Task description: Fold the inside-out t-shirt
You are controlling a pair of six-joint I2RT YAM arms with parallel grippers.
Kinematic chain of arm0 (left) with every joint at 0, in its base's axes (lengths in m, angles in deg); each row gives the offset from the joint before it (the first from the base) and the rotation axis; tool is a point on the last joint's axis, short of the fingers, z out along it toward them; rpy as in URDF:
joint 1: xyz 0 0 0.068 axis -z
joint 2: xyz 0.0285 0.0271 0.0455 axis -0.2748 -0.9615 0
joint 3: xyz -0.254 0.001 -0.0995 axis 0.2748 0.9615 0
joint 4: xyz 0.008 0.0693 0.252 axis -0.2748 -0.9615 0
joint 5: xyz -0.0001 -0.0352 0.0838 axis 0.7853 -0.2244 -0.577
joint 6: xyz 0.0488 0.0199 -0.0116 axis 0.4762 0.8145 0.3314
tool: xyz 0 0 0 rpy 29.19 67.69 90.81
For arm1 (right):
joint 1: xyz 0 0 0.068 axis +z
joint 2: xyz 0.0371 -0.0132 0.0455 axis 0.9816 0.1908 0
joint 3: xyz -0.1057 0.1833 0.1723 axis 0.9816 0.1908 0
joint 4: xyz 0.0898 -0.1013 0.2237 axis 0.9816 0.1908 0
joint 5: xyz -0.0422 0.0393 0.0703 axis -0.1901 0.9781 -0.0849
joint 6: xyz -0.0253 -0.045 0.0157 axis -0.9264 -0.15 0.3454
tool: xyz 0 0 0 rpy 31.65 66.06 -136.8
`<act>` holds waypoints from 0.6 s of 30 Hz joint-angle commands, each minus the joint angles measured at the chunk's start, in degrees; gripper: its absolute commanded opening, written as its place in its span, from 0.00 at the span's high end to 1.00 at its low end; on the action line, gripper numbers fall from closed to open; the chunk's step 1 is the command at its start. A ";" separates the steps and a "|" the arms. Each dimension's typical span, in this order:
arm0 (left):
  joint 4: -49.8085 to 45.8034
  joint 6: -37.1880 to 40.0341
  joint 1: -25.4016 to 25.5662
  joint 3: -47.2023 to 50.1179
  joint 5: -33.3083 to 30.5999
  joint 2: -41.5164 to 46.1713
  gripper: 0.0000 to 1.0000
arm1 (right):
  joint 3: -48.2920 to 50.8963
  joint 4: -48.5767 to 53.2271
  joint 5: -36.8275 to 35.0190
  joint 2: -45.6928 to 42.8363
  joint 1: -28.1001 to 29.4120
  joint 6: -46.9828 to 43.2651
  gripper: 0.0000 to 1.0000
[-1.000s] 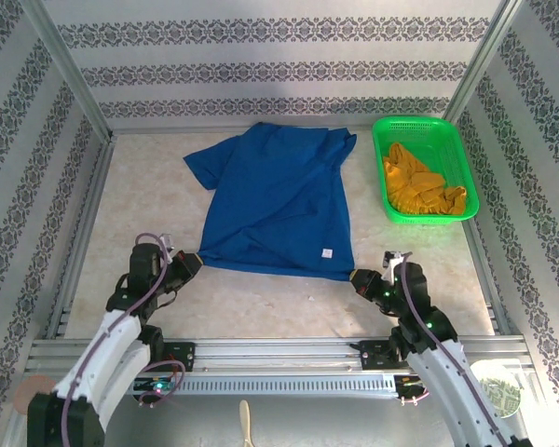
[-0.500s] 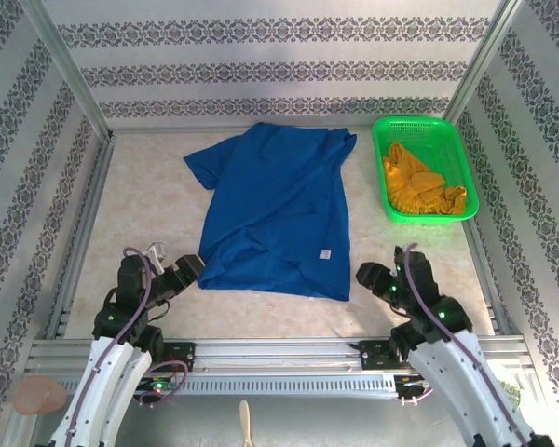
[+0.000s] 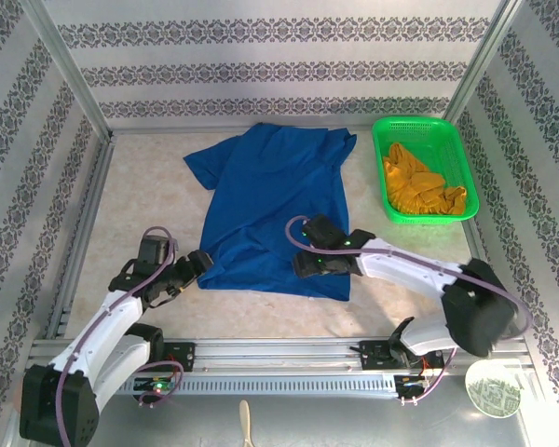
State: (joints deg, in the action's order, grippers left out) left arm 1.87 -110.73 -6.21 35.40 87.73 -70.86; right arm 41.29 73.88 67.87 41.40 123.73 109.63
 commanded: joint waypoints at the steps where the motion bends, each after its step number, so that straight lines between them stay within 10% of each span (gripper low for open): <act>1: 3.75 1.75 2.21 -1.57 -2.46 -1.99 0.17 | -3.61 -1.62 -5.09 4.40 1.32 -2.41 0.31; 6: 6.47 1.56 3.75 -0.88 -3.76 -4.77 0.16 | -7.50 -2.17 -7.16 10.91 0.94 -2.94 0.42; 12: 8.97 1.87 4.29 -1.13 -4.40 -8.39 0.15 | -7.50 -3.00 -4.84 11.92 -1.49 -3.66 0.97; 18: 9.04 2.37 5.11 -2.35 -4.60 -9.37 0.14 | -2.92 -1.86 -4.96 -1.17 -3.78 -2.52 1.00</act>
State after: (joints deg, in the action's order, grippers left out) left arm 9.08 -110.05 -1.99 34.90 84.17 -80.35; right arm 36.74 71.21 63.37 47.56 120.56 106.31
